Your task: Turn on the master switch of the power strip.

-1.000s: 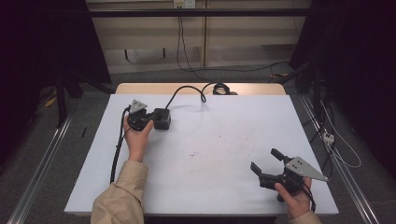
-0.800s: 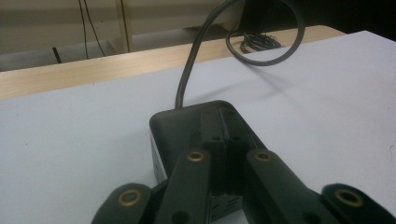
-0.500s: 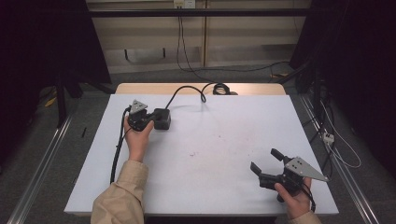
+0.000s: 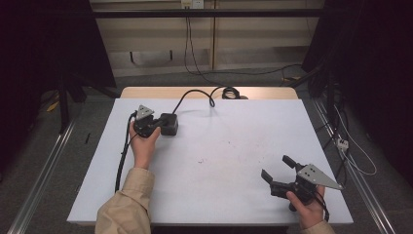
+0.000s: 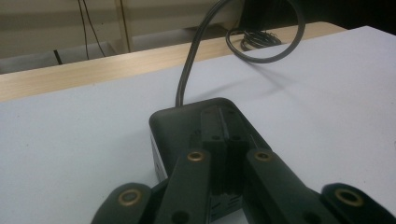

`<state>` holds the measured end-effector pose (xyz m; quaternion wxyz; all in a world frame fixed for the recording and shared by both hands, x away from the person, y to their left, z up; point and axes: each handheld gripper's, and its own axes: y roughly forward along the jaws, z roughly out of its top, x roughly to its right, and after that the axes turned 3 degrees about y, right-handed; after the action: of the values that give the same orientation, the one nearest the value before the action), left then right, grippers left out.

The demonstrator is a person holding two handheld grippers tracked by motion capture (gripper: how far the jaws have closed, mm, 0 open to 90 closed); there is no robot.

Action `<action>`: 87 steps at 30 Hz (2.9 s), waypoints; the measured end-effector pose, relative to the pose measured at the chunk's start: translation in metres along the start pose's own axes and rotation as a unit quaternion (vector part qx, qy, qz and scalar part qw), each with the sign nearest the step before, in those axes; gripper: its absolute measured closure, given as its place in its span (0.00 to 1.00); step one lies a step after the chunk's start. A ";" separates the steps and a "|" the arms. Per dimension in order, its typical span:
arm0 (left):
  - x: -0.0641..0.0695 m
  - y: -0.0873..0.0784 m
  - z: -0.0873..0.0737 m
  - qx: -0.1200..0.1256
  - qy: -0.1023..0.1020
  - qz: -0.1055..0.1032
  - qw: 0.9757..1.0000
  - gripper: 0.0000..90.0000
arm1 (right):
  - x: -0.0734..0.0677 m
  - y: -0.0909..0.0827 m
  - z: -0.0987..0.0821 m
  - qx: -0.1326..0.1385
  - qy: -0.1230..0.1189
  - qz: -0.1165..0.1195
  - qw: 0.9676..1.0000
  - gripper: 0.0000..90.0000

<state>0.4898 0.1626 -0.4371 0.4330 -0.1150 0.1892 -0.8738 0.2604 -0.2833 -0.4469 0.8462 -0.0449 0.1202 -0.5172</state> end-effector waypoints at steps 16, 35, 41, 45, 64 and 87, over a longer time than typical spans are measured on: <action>0.002 0.000 0.001 -0.004 0.001 0.007 1.000 1.00 | 0.000 0.000 0.000 0.001 0.001 -0.001 1.000 0.06; 0.001 0.001 0.001 -0.009 -0.015 0.008 1.000 1.00 | -0.001 0.000 0.001 0.004 0.000 -0.002 1.000 0.06; 0.001 0.001 0.001 -0.010 -0.021 0.007 1.000 1.00 | -0.001 0.000 0.001 0.006 0.003 -0.002 1.000 0.06; 0.002 0.001 0.002 -0.012 -0.020 0.011 1.000 1.00 | -0.001 0.000 0.001 0.005 0.000 -0.001 1.000 0.06; 0.004 0.002 0.002 -0.015 -0.020 0.016 1.000 1.00 | -0.002 0.000 0.002 0.006 -0.003 0.001 1.000 0.06; 0.003 0.001 0.001 -0.003 -0.051 0.013 0.999 1.00 | -0.001 0.001 0.002 0.006 0.001 -0.001 1.000 0.06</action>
<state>0.4892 0.1599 -0.4362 0.4531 -0.1589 0.1712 -0.8603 0.2617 -0.2824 -0.4454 0.8459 -0.0391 0.1176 -0.5187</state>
